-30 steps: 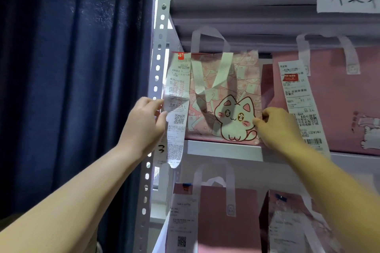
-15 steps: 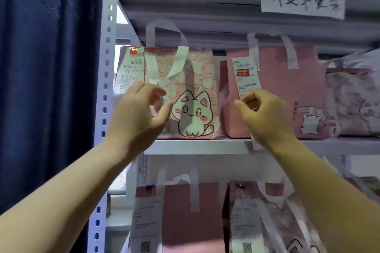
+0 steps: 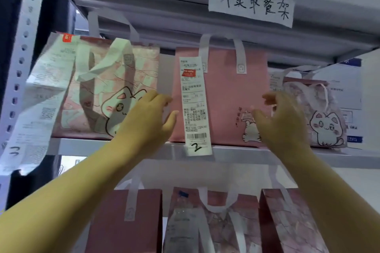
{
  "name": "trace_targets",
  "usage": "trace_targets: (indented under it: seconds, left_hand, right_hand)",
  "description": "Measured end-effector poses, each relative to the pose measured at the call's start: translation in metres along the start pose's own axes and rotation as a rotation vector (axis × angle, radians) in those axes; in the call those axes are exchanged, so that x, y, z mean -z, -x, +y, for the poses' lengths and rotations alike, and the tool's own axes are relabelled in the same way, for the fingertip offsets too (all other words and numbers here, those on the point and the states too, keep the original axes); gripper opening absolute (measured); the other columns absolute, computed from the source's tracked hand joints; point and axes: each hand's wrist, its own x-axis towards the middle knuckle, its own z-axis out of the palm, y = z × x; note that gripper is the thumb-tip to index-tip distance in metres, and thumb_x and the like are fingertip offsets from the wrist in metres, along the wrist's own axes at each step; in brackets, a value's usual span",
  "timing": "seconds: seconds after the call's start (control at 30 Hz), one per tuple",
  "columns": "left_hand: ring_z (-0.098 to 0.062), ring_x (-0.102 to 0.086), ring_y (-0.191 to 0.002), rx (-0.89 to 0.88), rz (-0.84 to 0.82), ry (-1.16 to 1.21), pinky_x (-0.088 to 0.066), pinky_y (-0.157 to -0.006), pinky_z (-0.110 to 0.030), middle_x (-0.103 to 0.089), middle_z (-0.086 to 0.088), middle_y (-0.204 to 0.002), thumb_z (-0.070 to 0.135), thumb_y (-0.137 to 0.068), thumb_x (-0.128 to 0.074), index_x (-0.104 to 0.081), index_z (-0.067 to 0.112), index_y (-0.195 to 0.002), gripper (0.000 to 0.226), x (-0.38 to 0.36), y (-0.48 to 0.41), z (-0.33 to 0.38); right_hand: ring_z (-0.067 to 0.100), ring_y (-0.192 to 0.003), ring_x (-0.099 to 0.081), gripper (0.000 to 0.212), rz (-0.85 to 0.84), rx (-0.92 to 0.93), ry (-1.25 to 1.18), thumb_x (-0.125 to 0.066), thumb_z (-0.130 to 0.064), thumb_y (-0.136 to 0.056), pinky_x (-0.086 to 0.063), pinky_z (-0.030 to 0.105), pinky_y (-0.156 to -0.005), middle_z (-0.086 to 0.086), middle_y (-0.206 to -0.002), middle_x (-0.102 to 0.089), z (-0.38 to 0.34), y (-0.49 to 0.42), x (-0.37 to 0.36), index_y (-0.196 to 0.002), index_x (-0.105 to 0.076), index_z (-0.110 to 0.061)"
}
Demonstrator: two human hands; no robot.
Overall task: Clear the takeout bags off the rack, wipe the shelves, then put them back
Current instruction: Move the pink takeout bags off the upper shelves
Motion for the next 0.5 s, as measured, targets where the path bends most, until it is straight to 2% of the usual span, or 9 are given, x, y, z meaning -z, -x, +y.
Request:
trace_targets:
  seconds: [0.1,0.2,0.27,0.3,0.37,0.4,0.5]
  left_hand:
    - [-0.024,-0.05,-0.108,0.088,-0.038,-0.03,-0.038,-0.09,-0.032,-0.054,-0.01,-0.121,0.03,-0.091,-0.051,-0.046,0.01,-0.133,0.046,-0.013,0.0,0.003]
    - [-0.024,-0.05,-0.097,0.129,-0.047,-0.058,-0.037,-0.081,-0.034,-0.058,-0.012,-0.116,0.029,-0.093,-0.047,-0.048,0.01,-0.129,0.04,-0.02,0.002,0.006]
    - [-0.023,-0.052,-0.085,0.149,-0.064,-0.054,-0.035,-0.069,-0.031,-0.064,-0.011,-0.102,0.027,-0.094,-0.045,-0.053,0.011,-0.117,0.029,-0.021,0.003,0.007]
    - [-0.026,-0.056,-0.085,0.163,-0.07,-0.036,-0.036,-0.066,-0.031,-0.066,-0.007,-0.095,0.025,-0.094,-0.044,-0.055,0.012,-0.111,0.024,-0.022,0.003,0.009]
    - [-0.03,-0.058,-0.082,0.199,-0.079,-0.007,-0.035,-0.06,-0.031,-0.062,0.003,-0.078,0.022,-0.094,-0.042,-0.054,0.014,-0.1,0.015,-0.022,0.002,0.01]
    - [-0.03,-0.056,-0.079,0.214,-0.082,-0.002,-0.033,-0.059,-0.031,-0.059,0.003,-0.074,0.02,-0.094,-0.042,-0.055,0.013,-0.101,0.017,-0.023,0.002,0.011]
    - [-0.029,-0.056,-0.081,0.252,-0.083,0.04,-0.041,-0.066,-0.033,-0.066,-0.008,-0.093,0.017,-0.094,-0.04,-0.056,0.013,-0.12,0.03,-0.02,0.0,0.013]
  right_hand:
    - [0.033,-0.122,-0.035,0.052,-0.081,-0.062,0.071,-0.064,-0.031,-0.084,-0.029,0.046,-0.103,0.014,-0.129,-0.043,0.016,-0.003,0.001,-0.128,-0.044,-0.011]
    - [0.036,-0.124,-0.033,0.057,-0.18,-0.139,0.062,-0.061,-0.031,-0.086,-0.028,0.047,-0.103,0.016,-0.134,-0.038,0.029,-0.005,-0.003,-0.133,-0.038,-0.01]
    - [0.035,-0.115,-0.044,0.047,-0.263,-0.174,-0.008,-0.059,-0.028,-0.087,-0.039,0.045,-0.096,0.015,-0.126,-0.047,0.035,-0.006,-0.007,-0.126,-0.043,-0.01]
    - [0.032,-0.108,-0.049,0.036,-0.287,-0.174,-0.059,-0.058,-0.026,-0.087,-0.042,0.041,-0.087,0.012,-0.118,-0.052,0.038,-0.006,-0.008,-0.118,-0.047,-0.012]
    - [0.026,-0.095,-0.052,0.019,-0.304,-0.167,-0.135,-0.057,-0.021,-0.087,-0.038,0.033,-0.077,0.006,-0.105,-0.056,0.043,-0.005,-0.011,-0.105,-0.05,-0.018]
    - [0.024,-0.093,-0.053,0.016,-0.302,-0.161,-0.15,-0.057,-0.019,-0.088,-0.037,0.032,-0.076,0.005,-0.102,-0.057,0.045,-0.006,-0.013,-0.103,-0.051,-0.019]
    - [0.023,-0.09,-0.053,0.013,-0.284,-0.166,-0.181,-0.057,-0.015,-0.087,-0.037,0.032,-0.074,0.002,-0.098,-0.056,0.052,-0.006,-0.015,-0.099,-0.053,-0.019]
